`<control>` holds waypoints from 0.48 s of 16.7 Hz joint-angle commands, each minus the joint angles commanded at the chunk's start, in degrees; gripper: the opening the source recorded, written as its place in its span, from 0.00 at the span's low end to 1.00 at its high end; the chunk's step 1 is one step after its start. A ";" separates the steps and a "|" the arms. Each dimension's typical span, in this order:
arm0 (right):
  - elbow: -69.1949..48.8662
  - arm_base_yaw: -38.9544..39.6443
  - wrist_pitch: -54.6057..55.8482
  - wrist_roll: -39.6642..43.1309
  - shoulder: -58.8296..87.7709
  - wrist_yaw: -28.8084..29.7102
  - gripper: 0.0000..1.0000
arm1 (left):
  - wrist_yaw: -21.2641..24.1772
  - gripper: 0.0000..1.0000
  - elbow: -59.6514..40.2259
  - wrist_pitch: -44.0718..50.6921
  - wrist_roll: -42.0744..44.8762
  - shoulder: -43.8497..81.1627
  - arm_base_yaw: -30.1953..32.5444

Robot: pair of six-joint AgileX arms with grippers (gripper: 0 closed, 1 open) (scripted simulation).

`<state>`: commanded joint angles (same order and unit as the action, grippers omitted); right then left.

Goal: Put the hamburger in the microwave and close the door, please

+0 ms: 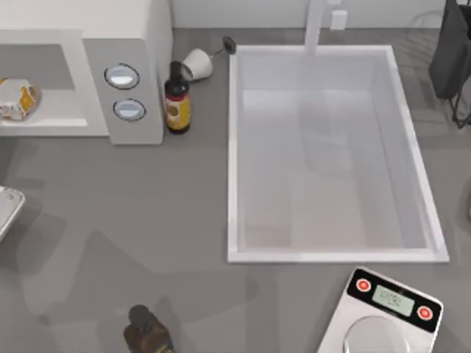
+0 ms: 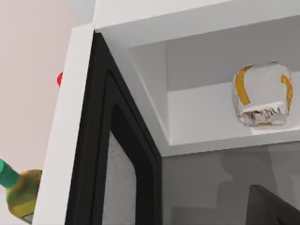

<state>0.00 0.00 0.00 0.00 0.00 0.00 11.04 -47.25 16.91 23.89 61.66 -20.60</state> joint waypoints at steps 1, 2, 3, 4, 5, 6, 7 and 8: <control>0.00 0.00 0.00 0.00 0.00 0.00 1.00 | 3.36 0.00 -4.20 3.11 2.88 4.58 -4.48; 0.00 0.00 0.00 0.00 0.00 0.00 1.00 | 6.56 0.00 -8.37 6.10 5.73 9.04 -8.88; 0.00 0.00 0.00 0.00 0.00 0.00 1.00 | 9.59 0.00 -12.38 8.95 8.50 13.35 -13.15; 0.00 0.00 0.00 0.00 0.00 0.00 1.00 | 12.44 0.00 -16.11 11.60 11.16 17.42 -17.24; 0.00 0.00 0.00 0.00 0.00 0.00 1.00 | 15.07 0.00 -19.51 14.07 13.71 21.16 -21.11; 0.00 0.00 0.00 0.00 0.00 0.00 1.00 | 17.48 0.00 -22.55 16.34 16.14 24.54 -24.70; 0.00 0.00 0.00 0.00 0.00 0.00 1.00 | 19.66 0.00 -25.19 18.43 18.45 27.58 -27.99; 0.00 0.00 0.00 0.00 0.00 0.00 1.00 | 21.60 0.00 -27.43 20.31 20.63 30.34 -30.94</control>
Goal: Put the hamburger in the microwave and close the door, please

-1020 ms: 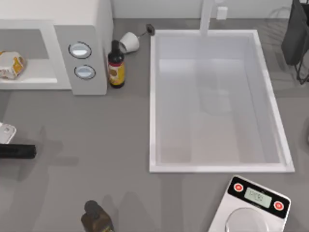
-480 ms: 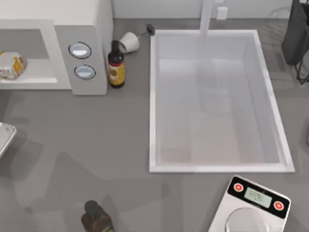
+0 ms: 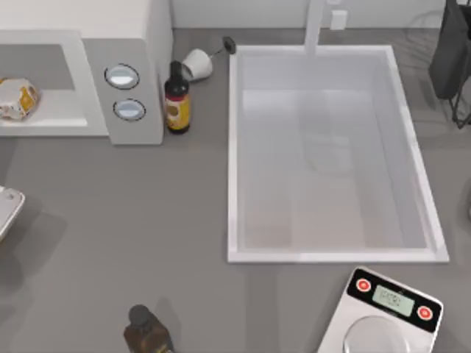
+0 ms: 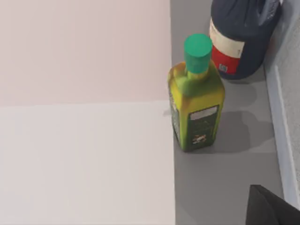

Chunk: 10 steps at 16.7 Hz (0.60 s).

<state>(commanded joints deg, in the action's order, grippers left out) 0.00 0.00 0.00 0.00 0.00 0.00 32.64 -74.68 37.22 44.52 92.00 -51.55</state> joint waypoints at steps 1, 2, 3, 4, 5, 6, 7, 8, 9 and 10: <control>0.00 0.00 0.00 0.00 0.00 0.00 1.00 | 1.68 0.00 -1.82 1.69 2.03 2.46 -2.55; 0.00 0.00 0.00 0.00 0.00 0.00 1.00 | 3.08 0.00 -3.20 3.19 3.90 4.58 -4.67; 0.00 0.00 0.00 0.00 0.00 0.00 1.00 | 4.18 0.00 -4.19 4.49 5.55 6.32 -6.33; 0.00 0.00 0.00 0.00 0.00 0.00 1.00 | 5.02 0.00 -4.85 5.52 6.93 7.67 -7.54; 0.00 0.00 0.00 0.00 0.00 0.00 1.00 | 5.59 0.00 -5.25 6.27 7.95 8.57 -8.31; 0.00 0.00 0.00 0.00 0.00 0.00 1.00 | 5.90 0.00 -5.45 6.67 8.51 9.03 -8.70; 0.00 0.00 0.00 0.00 0.00 0.00 1.00 | 5.93 0.00 -5.47 6.71 8.57 9.08 -8.74; 0.00 0.00 0.00 0.00 0.00 0.00 1.00 | 5.93 0.00 -5.47 6.71 8.57 9.08 -8.74; 0.00 0.00 0.00 0.00 0.00 0.00 1.00 | 5.93 0.00 -5.47 6.71 8.57 9.08 -8.74; 0.00 0.00 0.00 0.00 0.00 0.00 1.00 | 5.93 0.00 -5.47 6.71 8.57 9.08 -8.74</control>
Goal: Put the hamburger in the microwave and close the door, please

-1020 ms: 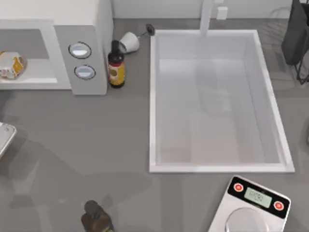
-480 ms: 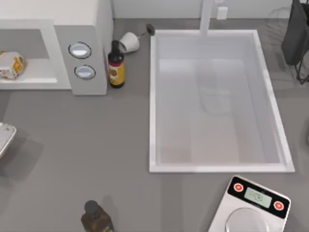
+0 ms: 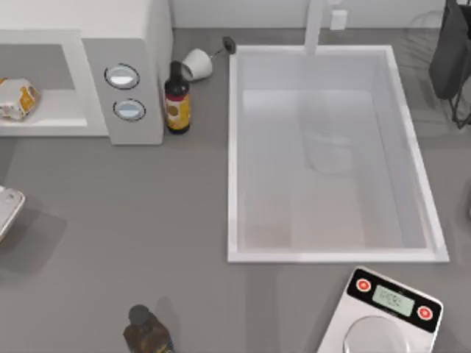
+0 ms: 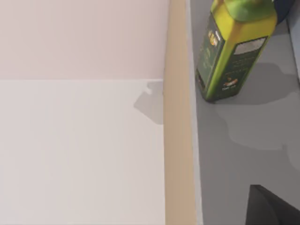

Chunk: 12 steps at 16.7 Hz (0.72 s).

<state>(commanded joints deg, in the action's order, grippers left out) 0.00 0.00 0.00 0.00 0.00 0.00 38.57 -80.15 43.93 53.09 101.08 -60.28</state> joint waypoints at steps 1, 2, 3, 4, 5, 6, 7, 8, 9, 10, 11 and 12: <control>0.00 0.00 0.00 0.00 0.00 0.00 1.00 | -0.18 0.00 0.15 -0.13 -0.03 -0.15 0.22; 0.00 0.00 0.00 0.00 0.00 0.00 1.00 | -0.18 0.00 0.32 -0.31 -0.03 -0.08 0.22; 0.00 0.00 0.00 0.00 0.00 0.00 1.00 | -0.17 0.00 0.97 -1.07 -0.02 0.22 0.21; 0.00 0.00 0.00 0.00 0.00 0.00 1.00 | -0.15 0.00 2.06 -2.44 -0.01 0.70 0.19; 0.00 0.00 0.00 0.00 0.00 0.00 1.00 | -0.12 0.00 3.50 -4.41 0.02 1.36 0.15; 0.00 0.00 0.00 0.00 0.00 0.00 1.00 | -0.08 0.00 5.13 -6.96 0.06 2.13 0.12; 0.00 0.00 0.00 0.00 0.00 0.00 1.00 | -0.05 0.00 6.89 -10.11 0.10 2.96 0.07; 0.00 0.00 0.00 0.00 0.00 0.00 1.00 | -0.01 0.00 8.78 -13.47 0.14 3.82 0.02; 0.00 0.00 0.00 0.00 0.00 0.00 1.00 | 0.03 0.00 10.67 -16.34 0.17 4.67 -0.03; 0.00 0.00 0.00 0.00 0.00 0.00 1.00 | 0.06 0.00 12.35 -18.61 0.21 5.45 -0.06; 0.00 0.00 0.00 0.00 0.00 0.00 1.00 | 0.09 0.00 13.75 -20.31 0.24 6.12 -0.10; 0.00 0.00 0.00 0.00 0.00 0.00 1.00 | 0.12 0.00 14.73 -21.38 0.27 6.61 -0.14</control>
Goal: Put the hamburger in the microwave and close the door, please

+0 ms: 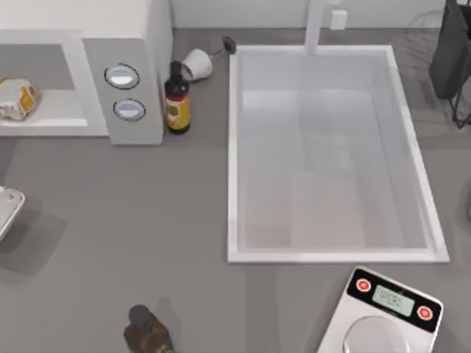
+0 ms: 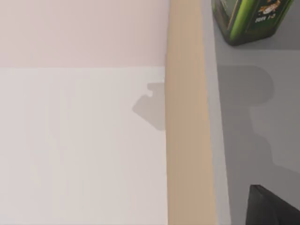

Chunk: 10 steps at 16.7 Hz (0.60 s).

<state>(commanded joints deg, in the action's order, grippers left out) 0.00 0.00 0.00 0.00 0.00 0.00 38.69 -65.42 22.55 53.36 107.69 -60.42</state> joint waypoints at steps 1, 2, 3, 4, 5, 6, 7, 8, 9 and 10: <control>0.00 0.00 0.00 0.00 0.00 0.00 1.00 | 0.01 0.00 0.45 -0.48 0.01 0.23 -0.02; 0.00 0.00 0.00 0.00 0.00 0.00 1.00 | 0.01 0.00 0.48 -0.50 0.01 0.24 -0.02; 0.00 0.00 0.00 0.00 0.00 0.00 1.00 | 0.01 0.00 0.48 -0.50 0.01 0.24 -0.02; 0.00 0.00 0.00 0.00 0.00 0.00 1.00 | 0.03 0.00 0.43 -0.33 -0.02 0.02 0.22; 0.00 0.00 0.00 0.00 0.00 0.00 1.00 | -0.05 0.00 0.59 -0.44 -0.17 -0.15 0.29; 0.00 0.00 0.00 0.00 0.00 0.00 1.00 | -0.36 0.00 1.32 -0.92 -0.75 -0.90 0.57; 0.00 0.00 0.00 0.00 0.00 0.00 1.00 | -0.82 0.00 2.64 -1.68 -1.65 -2.21 1.13; 0.00 0.00 0.00 0.00 0.00 0.00 1.00 | -1.35 0.00 4.57 -2.67 -2.72 -3.97 1.97; 0.00 0.00 0.00 0.00 0.00 0.00 1.00 | -1.93 0.00 7.10 -3.82 -3.90 -5.95 3.04; 0.00 0.00 0.00 0.00 0.00 0.00 1.00 | -2.52 0.00 10.15 -5.08 -5.16 -8.07 4.24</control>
<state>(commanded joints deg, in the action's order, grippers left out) 0.00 0.00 0.00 0.00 0.00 0.00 36.17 -55.27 17.48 48.21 99.61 -56.18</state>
